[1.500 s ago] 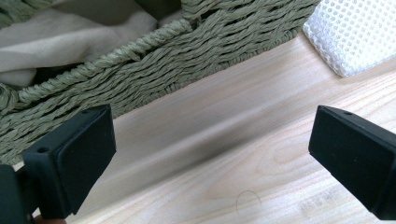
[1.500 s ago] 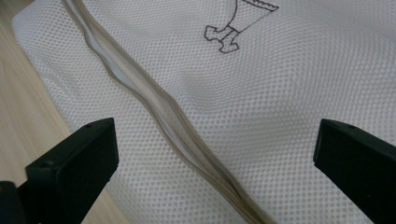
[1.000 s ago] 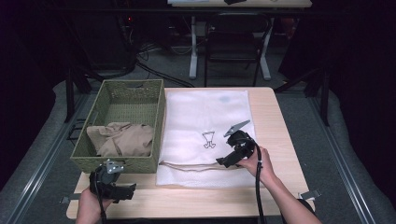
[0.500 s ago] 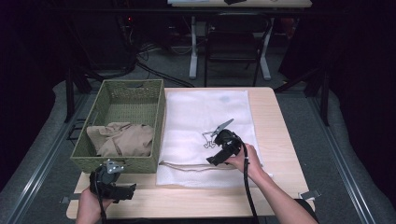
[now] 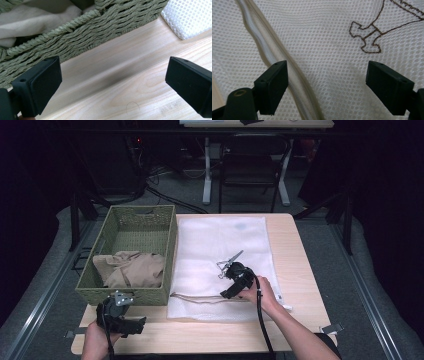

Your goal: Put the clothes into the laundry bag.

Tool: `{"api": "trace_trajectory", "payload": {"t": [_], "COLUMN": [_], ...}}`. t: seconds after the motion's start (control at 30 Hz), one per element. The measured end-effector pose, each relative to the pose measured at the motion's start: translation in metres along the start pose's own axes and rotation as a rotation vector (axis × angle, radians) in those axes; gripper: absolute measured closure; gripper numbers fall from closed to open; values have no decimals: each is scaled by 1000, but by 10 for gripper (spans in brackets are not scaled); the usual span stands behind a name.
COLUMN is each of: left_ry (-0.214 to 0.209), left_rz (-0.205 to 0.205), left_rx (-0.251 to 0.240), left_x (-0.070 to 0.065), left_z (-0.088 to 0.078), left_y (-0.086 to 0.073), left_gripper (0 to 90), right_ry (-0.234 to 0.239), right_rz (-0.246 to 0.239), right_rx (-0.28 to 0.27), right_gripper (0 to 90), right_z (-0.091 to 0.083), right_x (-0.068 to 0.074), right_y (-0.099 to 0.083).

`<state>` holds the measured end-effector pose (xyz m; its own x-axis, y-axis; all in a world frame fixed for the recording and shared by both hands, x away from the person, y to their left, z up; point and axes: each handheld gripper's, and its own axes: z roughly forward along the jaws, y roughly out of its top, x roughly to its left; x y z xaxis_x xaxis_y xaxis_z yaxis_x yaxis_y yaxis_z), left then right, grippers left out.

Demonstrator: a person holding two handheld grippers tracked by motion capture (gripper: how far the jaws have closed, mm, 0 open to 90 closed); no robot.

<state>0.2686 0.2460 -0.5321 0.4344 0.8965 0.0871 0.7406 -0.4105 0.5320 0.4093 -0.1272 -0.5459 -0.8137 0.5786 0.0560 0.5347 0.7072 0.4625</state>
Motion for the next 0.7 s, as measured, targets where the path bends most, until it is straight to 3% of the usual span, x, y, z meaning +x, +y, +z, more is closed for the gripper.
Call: {"api": "trace_trajectory", "payload": {"t": [0.3,0.7], "left_ry": [2,5], "left_rz": [4,4], "left_rx": [1,3], "left_x": [1,2], "left_z": [-1,-2], "left_y": [-1,-2], "left_gripper": [10,10], "right_ry": [0,-12], "right_rz": [-20,-21], "right_rx": [36,57], "right_gripper": [259,302], "right_z": [13,16], "right_x": [2,2], "right_y": [5,4]}}
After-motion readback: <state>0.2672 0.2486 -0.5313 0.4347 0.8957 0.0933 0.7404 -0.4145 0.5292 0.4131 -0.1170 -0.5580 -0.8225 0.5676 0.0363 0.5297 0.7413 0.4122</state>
